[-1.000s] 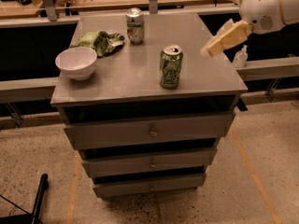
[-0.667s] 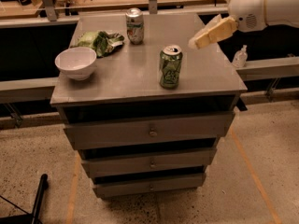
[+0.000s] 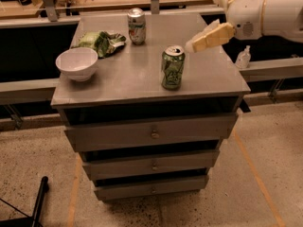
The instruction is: Knock green can over
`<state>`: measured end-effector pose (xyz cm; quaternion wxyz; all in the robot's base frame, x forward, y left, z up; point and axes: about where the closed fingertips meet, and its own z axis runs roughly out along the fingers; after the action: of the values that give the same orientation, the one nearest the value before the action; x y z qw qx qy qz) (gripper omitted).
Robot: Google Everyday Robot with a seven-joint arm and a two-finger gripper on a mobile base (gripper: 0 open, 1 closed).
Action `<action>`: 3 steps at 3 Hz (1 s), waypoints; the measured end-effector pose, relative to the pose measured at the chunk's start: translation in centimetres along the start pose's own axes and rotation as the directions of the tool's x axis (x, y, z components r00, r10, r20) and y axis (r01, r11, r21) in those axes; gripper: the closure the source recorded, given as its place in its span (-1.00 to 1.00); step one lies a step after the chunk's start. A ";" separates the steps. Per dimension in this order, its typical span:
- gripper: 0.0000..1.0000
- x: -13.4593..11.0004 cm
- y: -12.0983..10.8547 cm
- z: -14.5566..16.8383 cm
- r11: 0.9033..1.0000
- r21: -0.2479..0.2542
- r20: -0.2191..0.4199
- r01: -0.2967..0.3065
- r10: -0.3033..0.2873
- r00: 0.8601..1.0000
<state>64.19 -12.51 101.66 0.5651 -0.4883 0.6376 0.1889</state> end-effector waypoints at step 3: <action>-1.00 3.9 6.2 4.9 0.964 -0.120 0.259 -0.238 0.262 0.930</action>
Offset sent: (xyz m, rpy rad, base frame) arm -0.0228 0.0447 -0.0762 0.4682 0.1214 0.0901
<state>62.07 -7.41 94.74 0.5970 -0.3967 0.6019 0.3521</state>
